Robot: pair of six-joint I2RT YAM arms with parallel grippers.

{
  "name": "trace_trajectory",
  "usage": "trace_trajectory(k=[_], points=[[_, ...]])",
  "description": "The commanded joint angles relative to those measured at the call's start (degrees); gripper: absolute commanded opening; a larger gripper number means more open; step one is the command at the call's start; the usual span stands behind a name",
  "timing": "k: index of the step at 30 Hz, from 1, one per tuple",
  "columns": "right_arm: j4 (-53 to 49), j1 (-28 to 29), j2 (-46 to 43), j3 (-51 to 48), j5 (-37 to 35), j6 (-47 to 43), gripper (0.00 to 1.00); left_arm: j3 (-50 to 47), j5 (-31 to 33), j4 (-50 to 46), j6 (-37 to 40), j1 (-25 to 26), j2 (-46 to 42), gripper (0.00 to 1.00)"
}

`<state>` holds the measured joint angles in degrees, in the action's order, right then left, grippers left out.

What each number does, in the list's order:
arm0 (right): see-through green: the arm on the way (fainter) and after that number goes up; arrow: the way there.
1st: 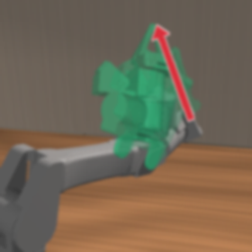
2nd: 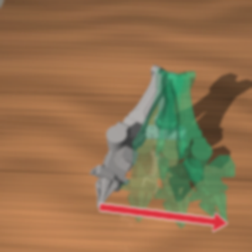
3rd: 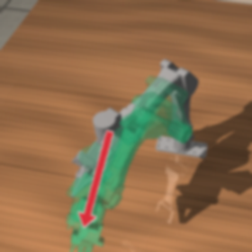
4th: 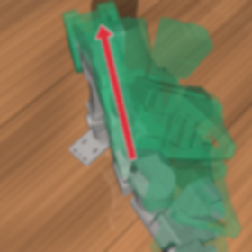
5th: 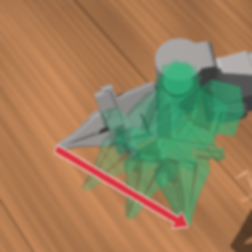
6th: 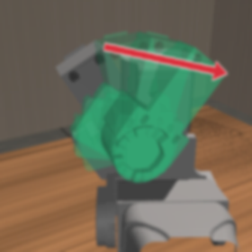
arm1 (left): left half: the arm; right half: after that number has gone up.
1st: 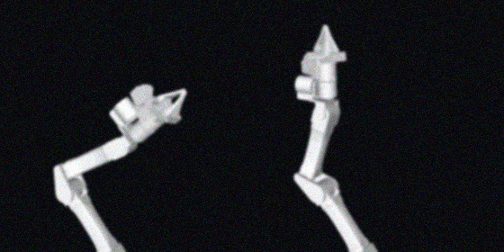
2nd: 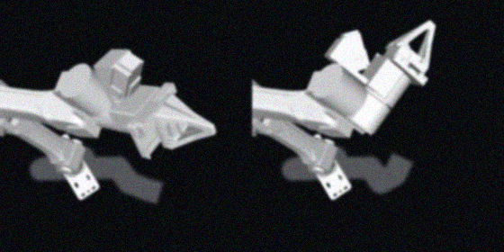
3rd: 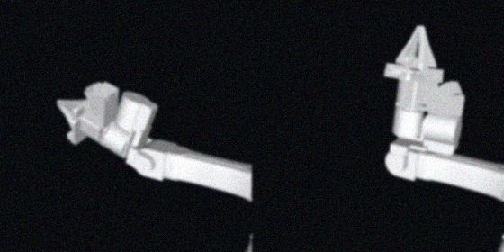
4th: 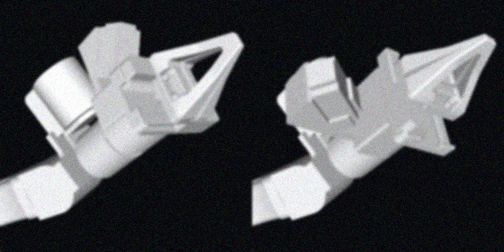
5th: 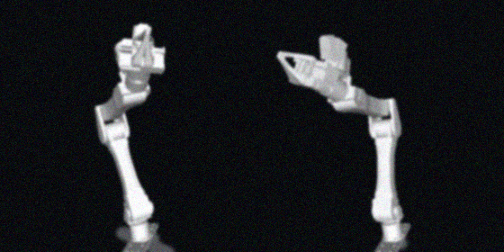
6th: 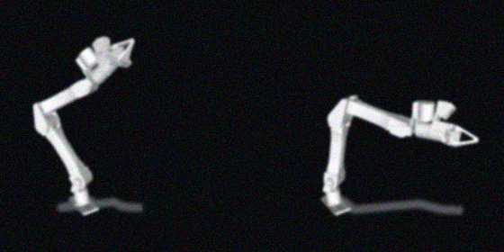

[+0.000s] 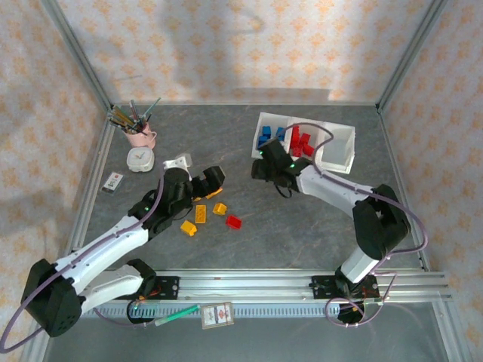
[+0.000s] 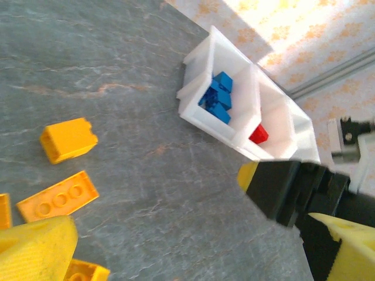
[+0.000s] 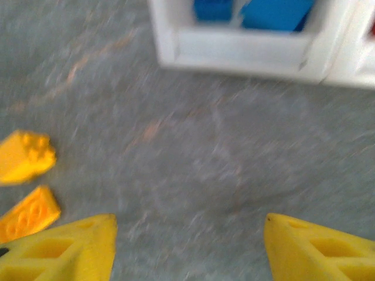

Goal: Sort the legos into containers by color
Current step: Pick up the lego from the bottom-center of the table.

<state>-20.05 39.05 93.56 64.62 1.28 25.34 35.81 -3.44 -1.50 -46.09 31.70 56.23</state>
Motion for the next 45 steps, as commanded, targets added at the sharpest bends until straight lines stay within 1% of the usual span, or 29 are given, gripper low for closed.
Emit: trace_trajectory(k=[1, 8, 14, 18, 20, 30, 35, 41, 43, 45], points=[[-2.0, 4.2, -2.5, -2.0, -1.7, 3.9, 0.68, -2.0, 3.0, -4.8, -0.5, -1.0, -3.5, 0.99], [-2.1, 13.5, -1.5, -4.2, -2.1, 7.7, 0.73, -5.3, 3.7, -10.1, -1.7, -2.6, -9.8, 0.99], [-2.1, 19.8, 1.0, -4.8, -2.0, 10.5, 0.75, -6.4, 4.2, -14.4, -2.5, -3.8, -13.0, 0.99], [-1.8, 22.4, 3.7, -4.4, -2.1, 10.0, 0.76, -7.6, 4.2, -15.2, -3.1, -4.4, -14.6, 0.99], [-1.6, 23.4, 4.8, -4.1, -2.4, 8.0, 0.77, -7.9, 4.1, -15.4, -3.3, -4.6, -15.0, 0.99], [-3.3, 23.6, 9.8, -1.9, -5.3, 2.5, 0.79, -8.7, 4.0, -15.6, -3.4, -5.2, -15.6, 0.99], [-4.9, 22.6, 12.2, 0.6, -7.8, 2.0, 0.76, -8.7, 3.7, -14.8, -3.4, -5.5, -15.5, 0.99], [-4.6, 20.6, 12.9, 1.3, -6.6, 1.8, 0.74, -8.4, 3.7, -14.8, -3.0, -5.7, -15.5, 0.99], [-4.8, 20.6, 13.2, 1.8, -5.9, 1.6, 0.69, -8.4, 3.7, -14.5, -2.9, -5.8, -15.4, 0.99], [-4.6, 20.6, 13.2, 1.8, -4.9, 1.9, 0.66, -8.4, 3.7, -14.3, -2.9, -5.9, -15.3, 0.99]])
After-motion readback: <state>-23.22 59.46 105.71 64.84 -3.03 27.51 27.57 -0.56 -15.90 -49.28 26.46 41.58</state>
